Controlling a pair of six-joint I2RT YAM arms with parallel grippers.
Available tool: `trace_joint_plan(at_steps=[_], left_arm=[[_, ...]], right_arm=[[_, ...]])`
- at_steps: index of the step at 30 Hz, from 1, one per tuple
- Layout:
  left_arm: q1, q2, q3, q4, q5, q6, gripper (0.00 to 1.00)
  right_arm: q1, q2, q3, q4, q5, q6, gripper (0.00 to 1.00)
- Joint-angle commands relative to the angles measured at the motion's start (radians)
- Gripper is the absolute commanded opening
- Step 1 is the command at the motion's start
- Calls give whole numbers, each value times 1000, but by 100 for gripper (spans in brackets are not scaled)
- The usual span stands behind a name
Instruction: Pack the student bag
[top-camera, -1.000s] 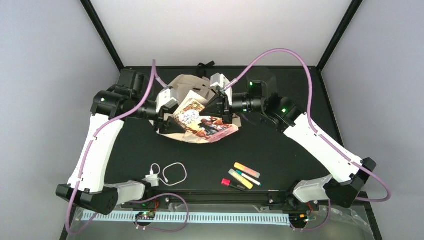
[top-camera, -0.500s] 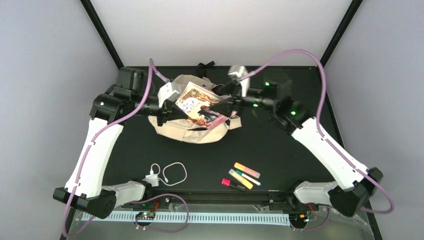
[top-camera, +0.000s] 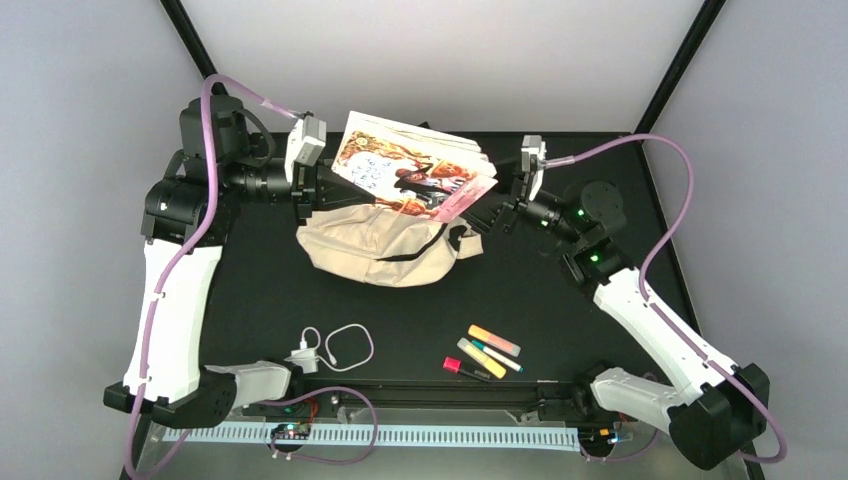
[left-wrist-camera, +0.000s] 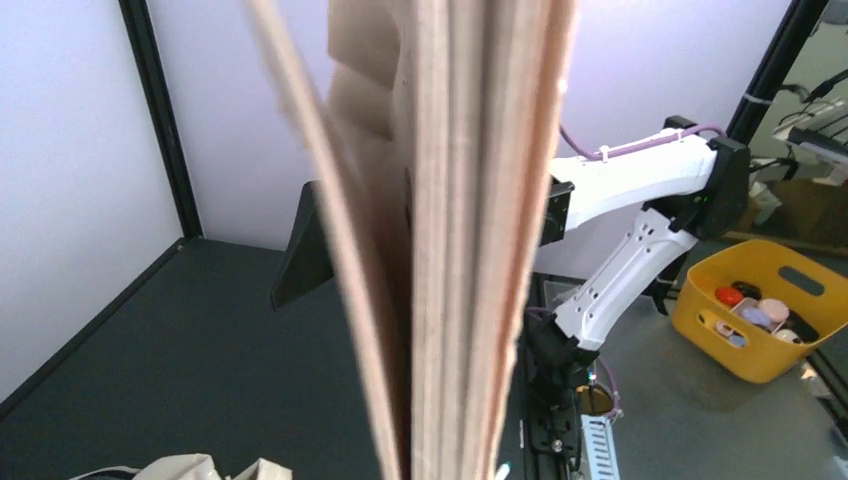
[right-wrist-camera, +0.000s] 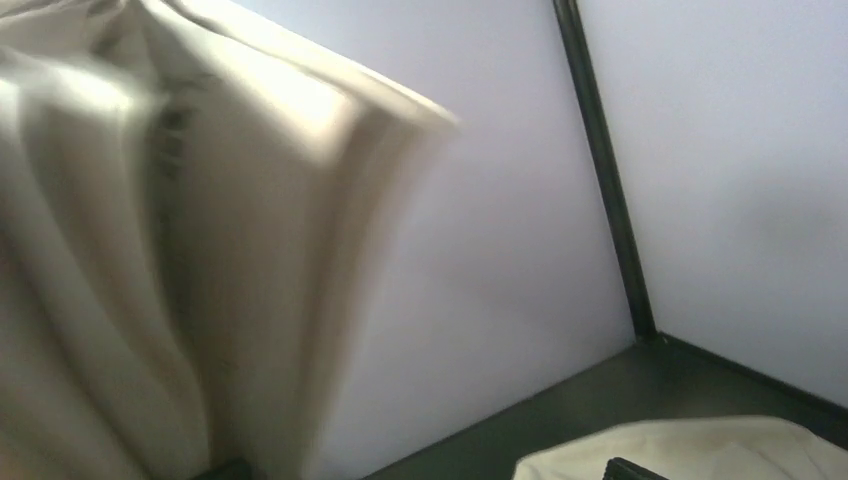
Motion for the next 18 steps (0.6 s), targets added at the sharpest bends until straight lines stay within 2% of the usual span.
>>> trace_joint_plan(at_steps=[1,4,5,9,11,15,18], left_arm=[[-11,28,-28,71,83,-114,2],[-13,46,-22,119,109,-172,2],[-12,62,-14,131,127,-187,2],[14,77,55,145,150,-210,2],[26,79,71,145,148,-209,2],[27,78,61,155,157,-224,2],[27,78,63,160,149,-225,1]], right_arm=[[70,36,85,251,-51,85,90],[81,66,99,309,-132,115,88],[80,58,93,273,-132,89,90],[51,-52,86,-106,-67,-226,98],[1,-107,68,-225,-67,-298,100],[-50,-170,68,-265,-240,-362,100],[-47,-148,83,-192,-319,-284,100]])
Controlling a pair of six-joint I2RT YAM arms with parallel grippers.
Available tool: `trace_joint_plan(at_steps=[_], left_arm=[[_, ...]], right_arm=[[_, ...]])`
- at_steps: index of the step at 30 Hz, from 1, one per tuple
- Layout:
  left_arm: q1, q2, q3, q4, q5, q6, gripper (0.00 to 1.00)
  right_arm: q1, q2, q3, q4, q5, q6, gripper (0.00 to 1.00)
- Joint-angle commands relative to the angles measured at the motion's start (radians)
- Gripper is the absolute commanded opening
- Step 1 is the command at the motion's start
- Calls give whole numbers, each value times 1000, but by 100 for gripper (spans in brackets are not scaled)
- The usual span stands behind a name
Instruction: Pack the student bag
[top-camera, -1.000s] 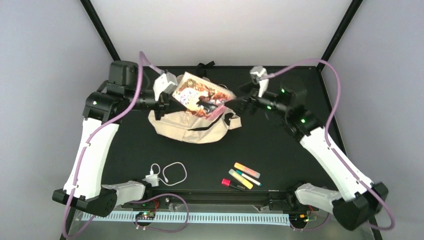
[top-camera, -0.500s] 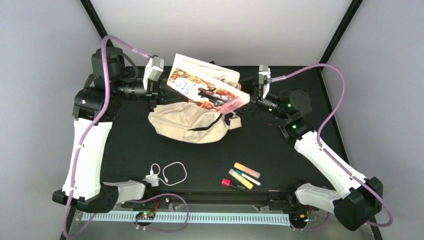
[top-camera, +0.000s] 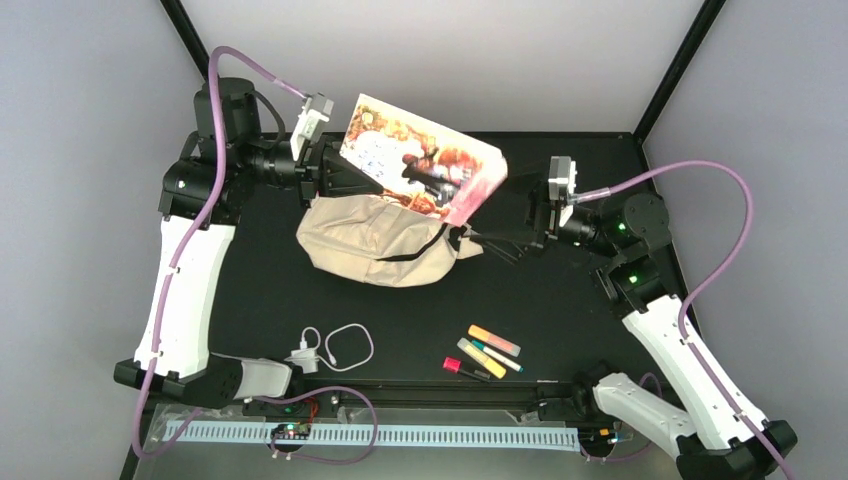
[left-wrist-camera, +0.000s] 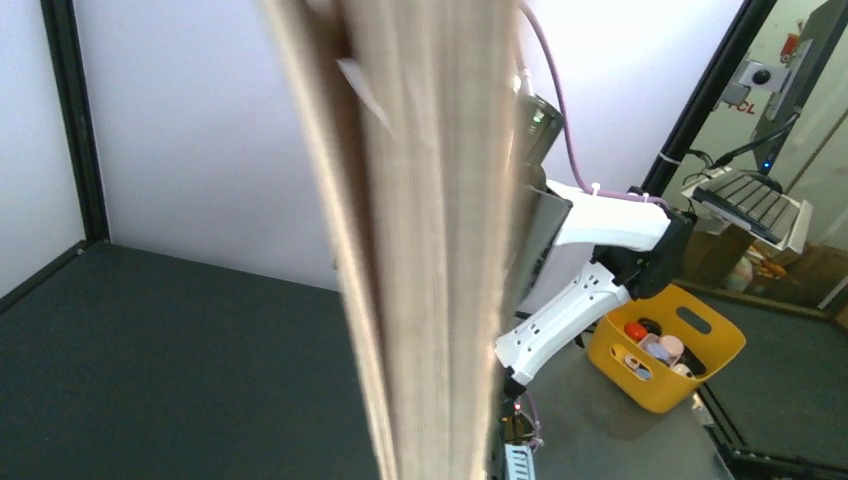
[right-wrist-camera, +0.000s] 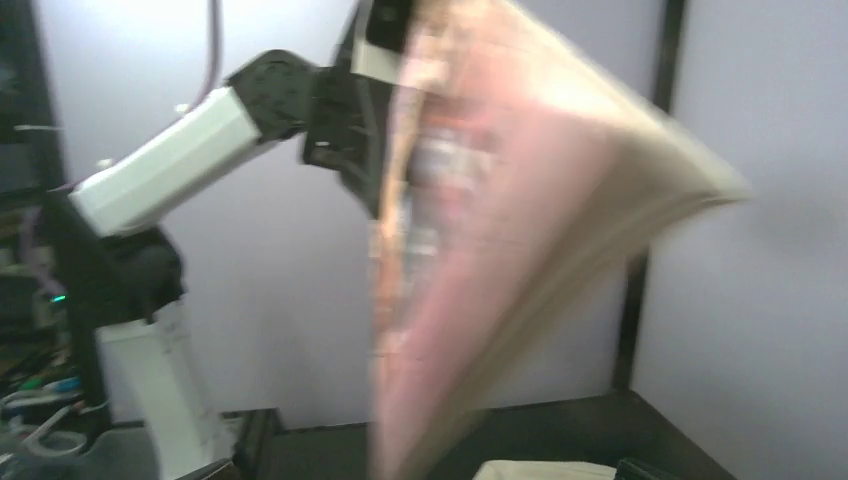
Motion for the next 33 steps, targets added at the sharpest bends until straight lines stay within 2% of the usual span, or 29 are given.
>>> trace_joint_plan(at_steps=[1,6,8,9,11,14,16,17,18,19,20,21,22,25,27,28,30,32,33], left_arm=[[9,-5,42,55,1,-28,2],[8,-17,22,51,-2,-22,2],[7,-24,6,49,-2,-16,2],[7,-28,-9,50,-2,-15,1],[6,-33,-45,59,-9,-19,2],[6,-32,-75,58,-44,-5,2],[6,-31,-83,34,-82,34,2],[6,-32,-92,23,-119,55,2],[6,-32,-107,13,-166,72,6],[6,-28,-127,2,-235,88,28],[5,-20,-148,-16,-314,118,58],[1,-9,-170,-33,-408,150,80],[-12,6,-197,-50,-532,189,89],[-105,54,-284,-38,-880,314,89],[-197,85,-330,1,-999,362,85],[-241,107,-340,19,-1018,373,85],[-315,158,-334,50,-1006,374,86],[-370,225,-326,91,-991,378,97],[-392,257,-325,119,-995,385,99]], right_arm=[[6,28,14,50,-159,31,100],[13,94,-34,418,-61,277,100],[23,128,-15,457,-11,326,98],[28,145,-7,480,0,347,93],[40,179,-2,562,11,416,72],[53,221,30,618,-25,482,34],[51,228,37,609,-30,504,5],[46,223,36,577,-22,503,1],[36,212,39,513,-17,493,1],[20,199,43,430,-10,476,1],[-6,182,41,314,2,461,1],[-41,164,34,216,20,447,1],[-84,145,27,104,53,433,1],[-268,111,12,-278,189,379,1],[-366,106,4,-502,298,341,1],[-405,102,-13,-566,327,327,1],[-446,75,-80,-585,369,309,1],[-453,55,-130,-579,416,300,1],[-452,53,-140,-584,424,294,1]])
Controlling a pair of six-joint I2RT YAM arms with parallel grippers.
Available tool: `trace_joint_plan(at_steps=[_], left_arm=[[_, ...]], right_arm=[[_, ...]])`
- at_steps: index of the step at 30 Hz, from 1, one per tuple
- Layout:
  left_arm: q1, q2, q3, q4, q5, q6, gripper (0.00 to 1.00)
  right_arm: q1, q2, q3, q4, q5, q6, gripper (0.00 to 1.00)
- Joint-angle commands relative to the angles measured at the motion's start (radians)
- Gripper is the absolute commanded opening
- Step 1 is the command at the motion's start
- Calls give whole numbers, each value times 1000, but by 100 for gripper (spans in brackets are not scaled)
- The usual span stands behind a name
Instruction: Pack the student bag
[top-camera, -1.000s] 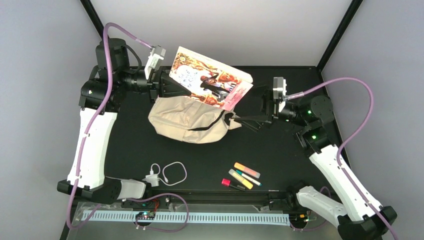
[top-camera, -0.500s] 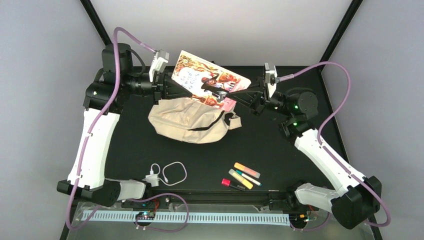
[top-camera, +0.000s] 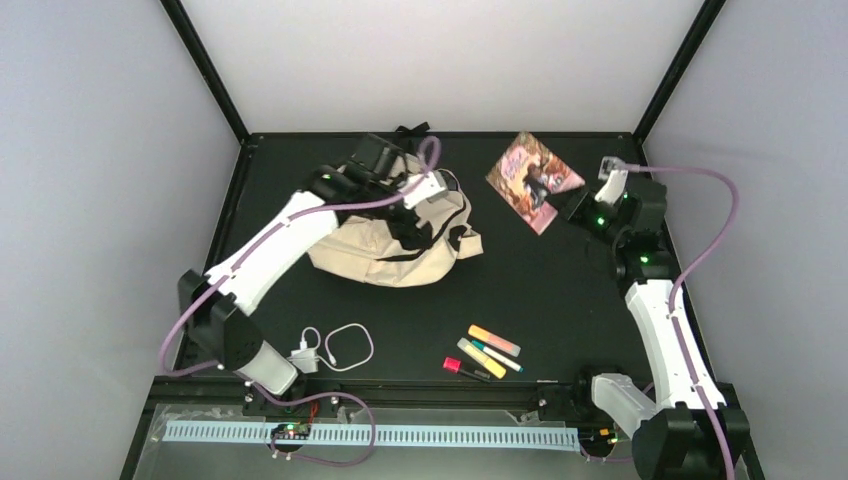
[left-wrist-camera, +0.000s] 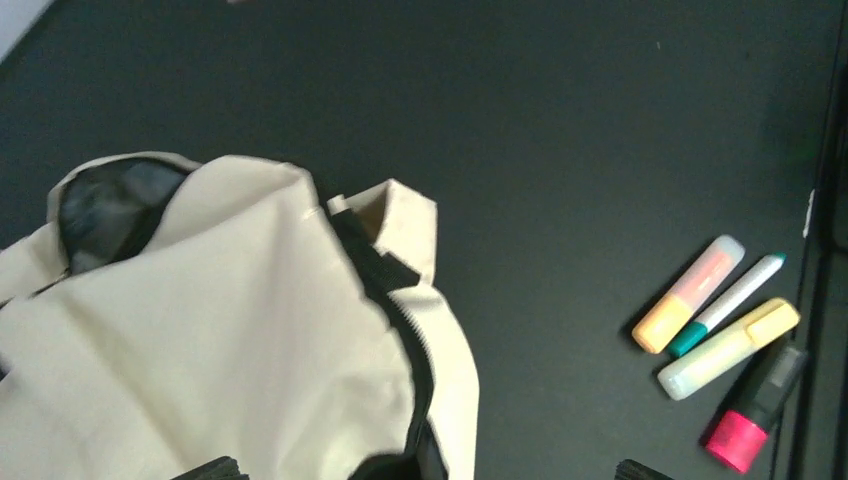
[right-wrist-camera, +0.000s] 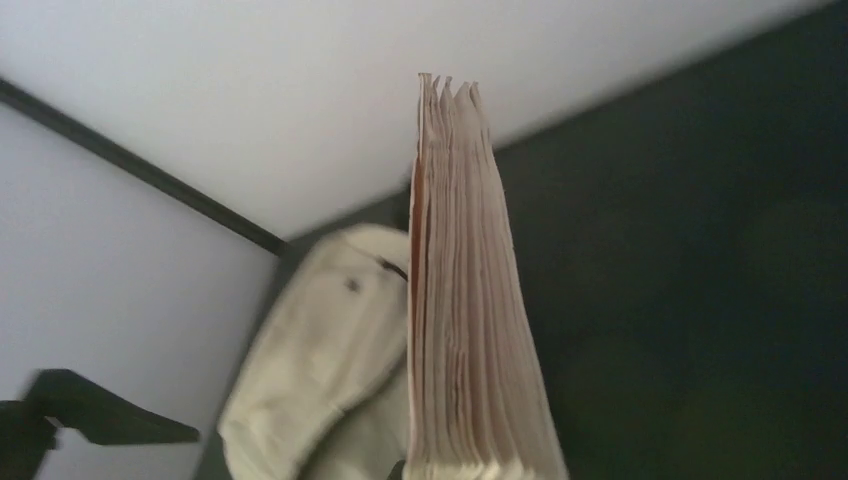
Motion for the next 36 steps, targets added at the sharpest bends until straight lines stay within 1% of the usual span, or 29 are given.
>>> trace_joint_plan(at_steps=[1,3,6,8,9,12,14,16,17,18,21,23,24,25,26,27,28,29,32,36], left_arm=[[-108,99,26,127,-118,68,99],[-133,177,46,166,-143,82,99],[-137,309,158,145,-280,58,99],[-128,383,237,125,-383,49,93],[-119,409,264,122,-401,51,88],[-89,441,279,134,-395,48,61],[-73,437,281,117,-364,44,41],[-58,412,273,108,-327,39,18],[-52,398,265,112,-319,36,8],[-45,382,259,117,-317,33,2],[-24,334,275,100,-285,10,2],[-4,288,288,97,-250,-7,2],[4,260,288,108,-244,-15,2],[11,235,282,120,-243,-23,2],[14,211,274,133,-247,-25,2],[15,191,263,143,-250,-21,2],[14,171,255,149,-246,-13,2],[16,155,248,151,-241,-9,2],[15,113,247,145,-247,-13,2],[15,63,234,146,-277,8,2]], right_arm=[[-9,-37,-70,-200,125,-58,1],[-10,-31,-66,-210,120,-67,1],[-11,-25,-24,-256,115,-111,1],[-10,-26,2,-290,106,-145,1],[-9,-24,12,-310,101,-162,1],[-9,-23,27,-349,87,-194,1],[-8,-27,29,-358,76,-196,1],[-8,-30,32,-355,55,-195,1],[-8,-28,34,-351,35,-193,1],[-6,-22,36,-345,5,-190,1],[27,8,49,-335,-85,-181,1],[96,25,66,-323,-132,-160,1],[125,30,58,-282,-171,-124,1],[150,35,31,-203,-231,-44,1],[182,38,-8,-75,-277,59,1],[221,44,-48,43,-287,171,1],[260,60,-72,114,-267,244,1],[298,103,-69,132,-241,284,1],[360,221,11,58,-128,262,1],[366,287,55,64,32,233,1]])
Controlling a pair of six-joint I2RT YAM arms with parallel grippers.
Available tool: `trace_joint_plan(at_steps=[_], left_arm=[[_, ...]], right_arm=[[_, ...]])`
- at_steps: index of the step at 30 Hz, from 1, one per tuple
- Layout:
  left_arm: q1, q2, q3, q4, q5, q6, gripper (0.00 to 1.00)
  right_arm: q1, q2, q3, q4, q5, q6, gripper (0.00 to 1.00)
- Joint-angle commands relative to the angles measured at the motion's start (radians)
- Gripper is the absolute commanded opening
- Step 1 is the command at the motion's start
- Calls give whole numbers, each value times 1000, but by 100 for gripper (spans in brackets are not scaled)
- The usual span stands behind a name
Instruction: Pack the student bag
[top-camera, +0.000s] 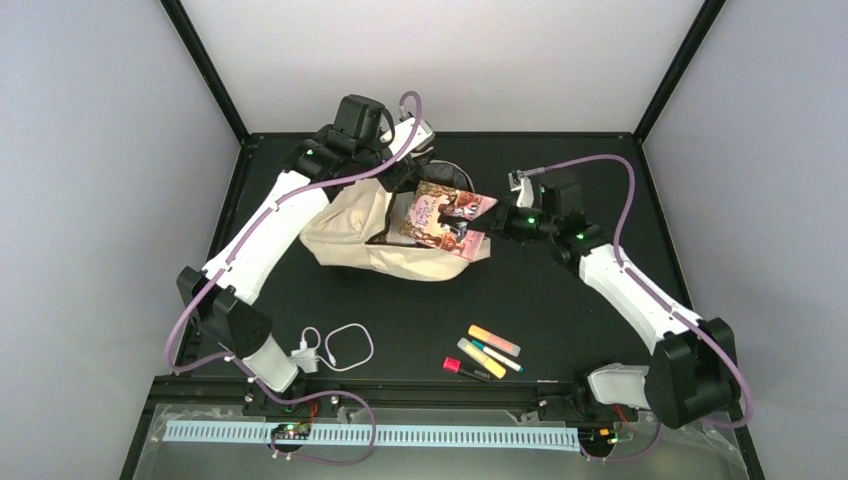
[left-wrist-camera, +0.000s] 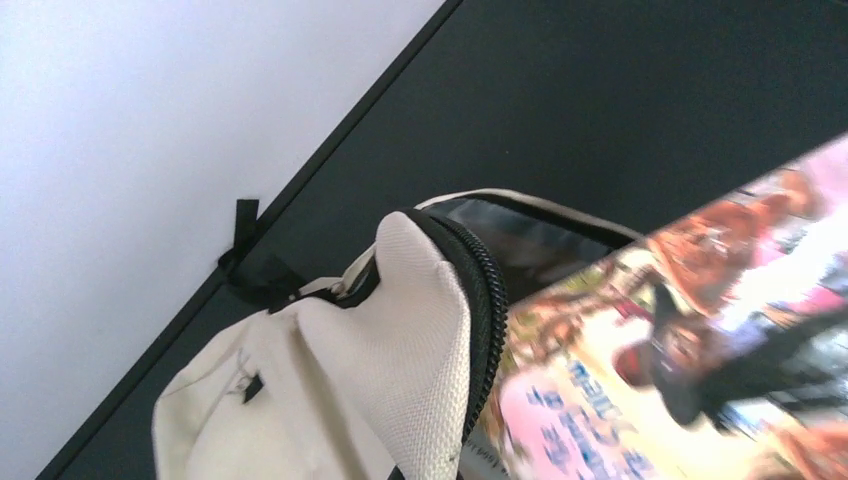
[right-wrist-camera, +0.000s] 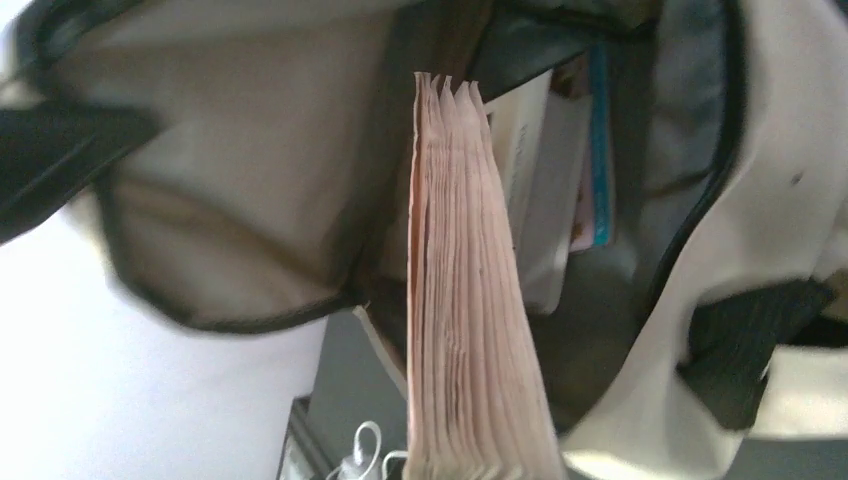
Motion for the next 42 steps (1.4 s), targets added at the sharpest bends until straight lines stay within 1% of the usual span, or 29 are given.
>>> trace_joint_plan(at_steps=[1,4,6,10,11,12,13,14,15,16,17,20,22,24,25,27,29,32,33,34,35,36,37,38,39,40,42], left_arm=[[-9,-66,-2,43,3,8,2],[-10,-79,-7,47,23,6,2],[-9,-74,-3,54,38,1,2],[-10,-59,5,76,22,-2,2],[-8,-57,5,78,14,1,2],[-8,-57,4,78,4,3,2],[-6,-58,2,79,-7,3,2],[-1,-59,-1,78,-12,4,2],[5,-63,-5,76,-16,3,1],[11,-66,-10,75,-17,1,2],[18,-69,-15,74,-16,-2,2],[34,-73,-43,82,-13,-7,2],[40,-74,-56,86,-7,-12,2],[46,-73,-67,91,-2,-15,2],[48,-73,-72,94,-3,-16,2],[52,-71,-82,100,-5,-17,2],[56,-69,-92,105,-5,-19,2],[58,-64,-114,115,-2,-19,2],[57,-62,-120,112,26,-15,2],[57,-58,-120,83,90,4,5],[55,-52,-116,42,183,41,16],[50,-51,-111,-18,287,81,35],[38,-53,-111,-67,352,113,55],[24,-64,-116,-102,386,143,71],[15,-79,-124,-125,400,165,82],[13,-97,-131,-139,400,183,89],[20,-136,-142,-142,344,175,95]], right_arm=[[1,55,78,64,169,32,1],[8,173,130,135,159,58,1],[45,273,182,208,130,83,1],[156,502,463,119,64,30,1],[177,546,504,113,51,32,1],[188,577,535,104,47,36,6],[192,603,552,92,49,37,18],[190,610,557,68,58,33,32],[185,604,553,41,85,16,47],[179,588,542,7,110,-22,55],[174,564,521,-26,141,-54,60],[150,457,449,-113,233,-152,68],[140,376,418,-192,294,-233,77],[139,292,402,-275,345,-318,83],[139,255,396,-315,368,-356,86],[140,176,387,-407,423,-426,87],[141,104,375,-512,477,-486,87],[141,41,336,-639,557,-532,85],[140,26,317,-665,564,-539,84],[140,13,299,-685,564,-543,83],[140,-1,279,-695,562,-544,82],[140,-13,265,-697,559,-543,81],[140,-27,256,-696,555,-542,80],[140,-39,253,-696,555,-538,80],[140,-49,256,-696,555,-534,79],[140,-58,264,-696,554,-533,78],[140,-74,282,-693,555,-529,73]])
